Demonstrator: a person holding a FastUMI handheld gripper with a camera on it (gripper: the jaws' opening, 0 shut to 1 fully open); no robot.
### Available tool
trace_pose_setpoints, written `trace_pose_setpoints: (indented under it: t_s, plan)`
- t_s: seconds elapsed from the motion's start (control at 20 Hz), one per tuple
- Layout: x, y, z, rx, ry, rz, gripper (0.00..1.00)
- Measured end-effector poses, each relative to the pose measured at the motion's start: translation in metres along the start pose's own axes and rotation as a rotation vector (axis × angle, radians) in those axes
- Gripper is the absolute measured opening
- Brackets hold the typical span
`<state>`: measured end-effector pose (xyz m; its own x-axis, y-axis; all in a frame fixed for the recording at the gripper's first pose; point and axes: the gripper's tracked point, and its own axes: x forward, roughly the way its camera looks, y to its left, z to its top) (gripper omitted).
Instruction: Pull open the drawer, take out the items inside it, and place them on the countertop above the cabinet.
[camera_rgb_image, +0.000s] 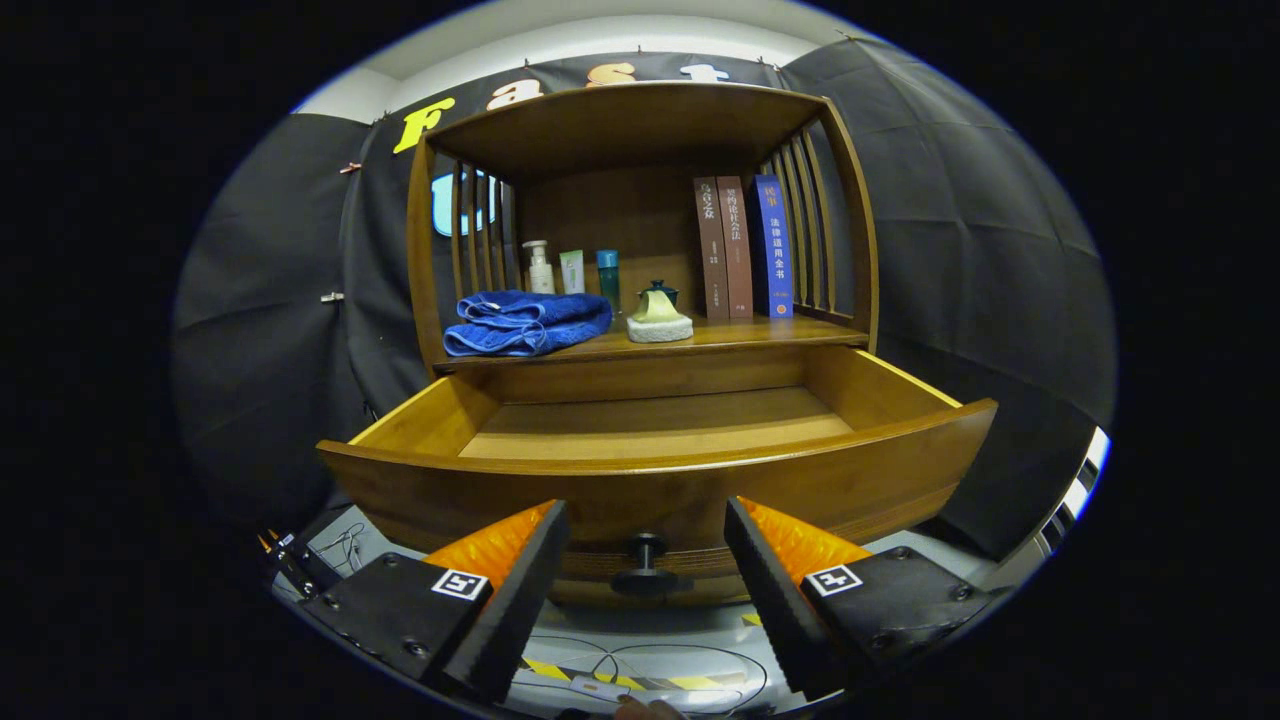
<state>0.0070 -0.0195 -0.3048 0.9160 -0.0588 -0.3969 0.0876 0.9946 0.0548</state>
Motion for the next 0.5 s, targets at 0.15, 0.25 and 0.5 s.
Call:
trace_pose_setpoints:
  t_s: [0.15,0.25,0.5]
  plan:
    - [0.0074,0.0001,-0.0034,0.008,0.016,-0.002,0.99]
    - [0.0105,-0.0002,-0.0052,0.012,0.026,-0.006,0.99]
    - [0.0108,0.0012,-0.0038,0.019,0.012,-0.012,0.99]
